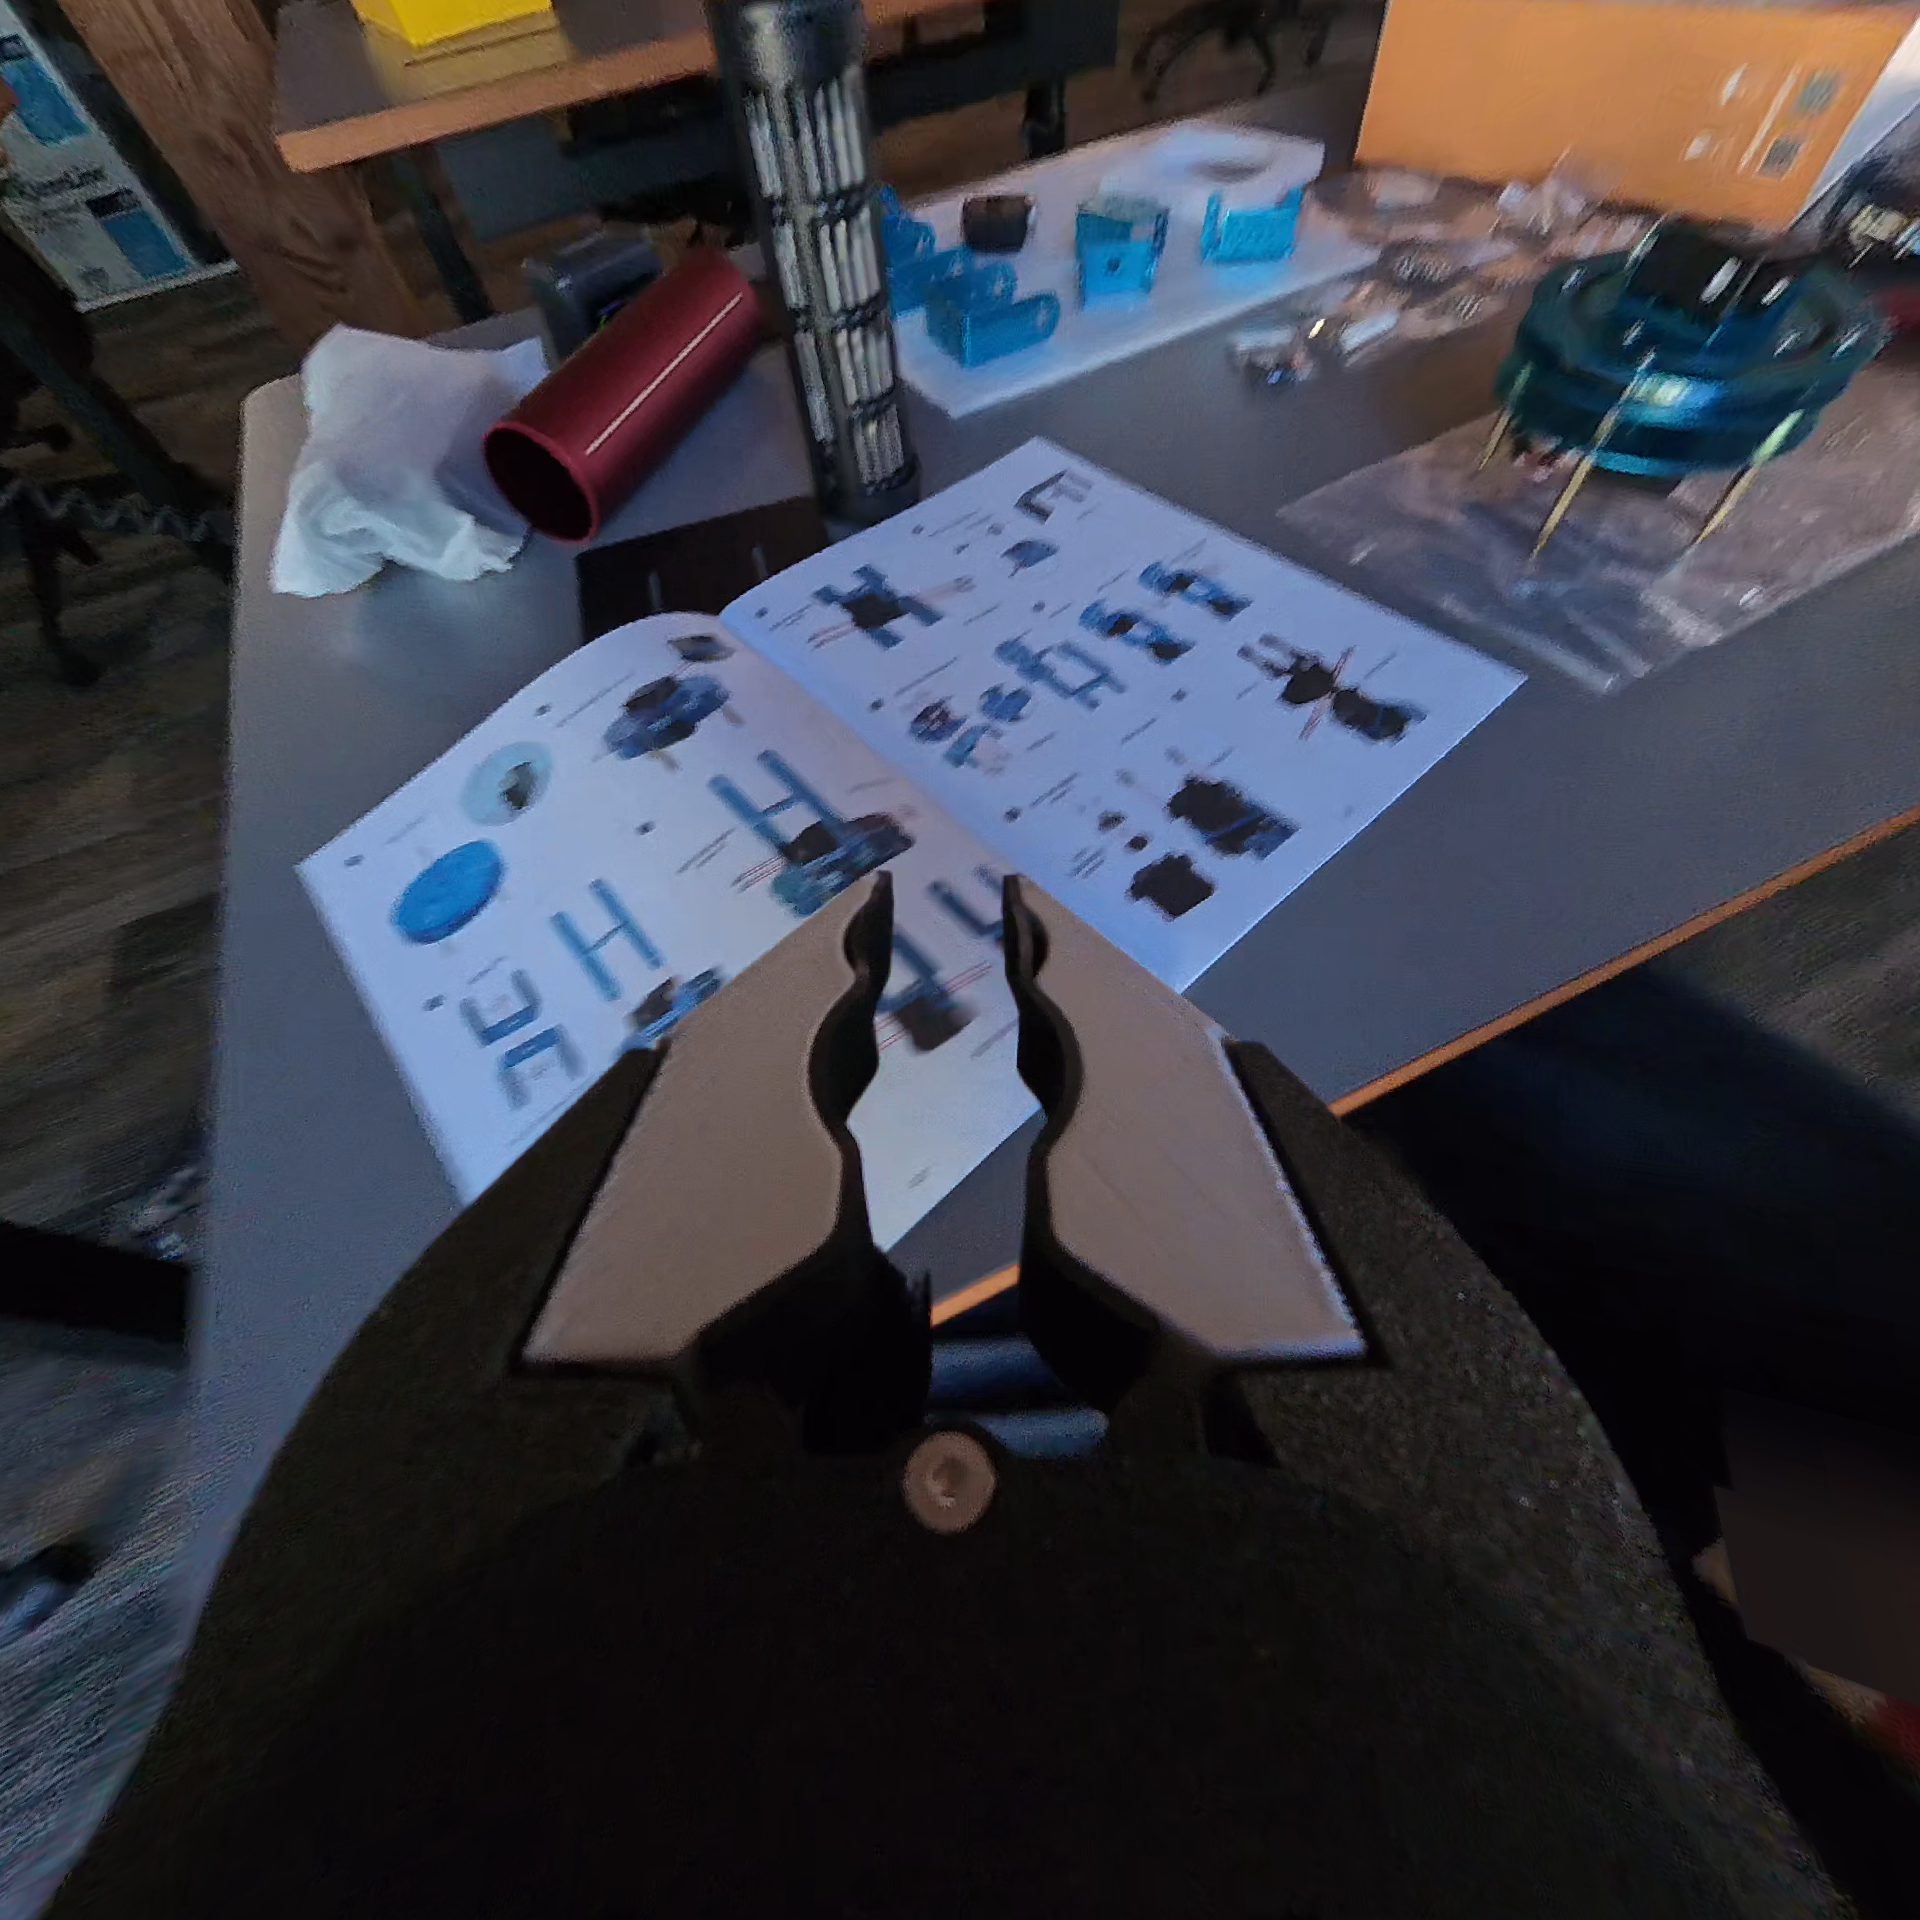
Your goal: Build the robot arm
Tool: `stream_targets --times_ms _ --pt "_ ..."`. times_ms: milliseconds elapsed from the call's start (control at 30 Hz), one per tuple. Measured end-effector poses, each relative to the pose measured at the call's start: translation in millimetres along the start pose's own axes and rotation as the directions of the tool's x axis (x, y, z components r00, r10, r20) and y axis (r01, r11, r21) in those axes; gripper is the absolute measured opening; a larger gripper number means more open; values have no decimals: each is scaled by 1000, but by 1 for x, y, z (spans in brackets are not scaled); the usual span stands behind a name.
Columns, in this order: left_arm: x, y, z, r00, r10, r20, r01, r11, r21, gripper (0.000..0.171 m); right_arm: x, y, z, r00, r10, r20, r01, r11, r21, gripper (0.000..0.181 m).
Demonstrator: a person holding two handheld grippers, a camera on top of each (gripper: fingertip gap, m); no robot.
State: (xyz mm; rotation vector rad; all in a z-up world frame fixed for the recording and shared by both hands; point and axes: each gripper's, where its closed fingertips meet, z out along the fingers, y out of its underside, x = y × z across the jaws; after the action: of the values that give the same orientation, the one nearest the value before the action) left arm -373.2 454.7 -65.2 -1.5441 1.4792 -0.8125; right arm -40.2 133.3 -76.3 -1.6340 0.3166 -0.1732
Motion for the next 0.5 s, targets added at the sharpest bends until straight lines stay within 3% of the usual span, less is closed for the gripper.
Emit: stream_targets --times_ms 133,267,367,500 --pt "91 -19 25 973 -66 -221 94 988 120 22 -11 0 -9 998 -38 41 38 999 11 28" --pt "195 -34 47 930 -20 -366 103 973 206 24 -10 11 2 996 -60 69 65 996 -66 33" --pt "248 -24 74 940 86 -329 -15 977 212 25 -15 16 5 991 -24 132 37 994 -99 33" --pt "268 -23 99 957 140 -255 -85 973 214 26 -11 17 5 995 -56 83 65 993 -103 30"
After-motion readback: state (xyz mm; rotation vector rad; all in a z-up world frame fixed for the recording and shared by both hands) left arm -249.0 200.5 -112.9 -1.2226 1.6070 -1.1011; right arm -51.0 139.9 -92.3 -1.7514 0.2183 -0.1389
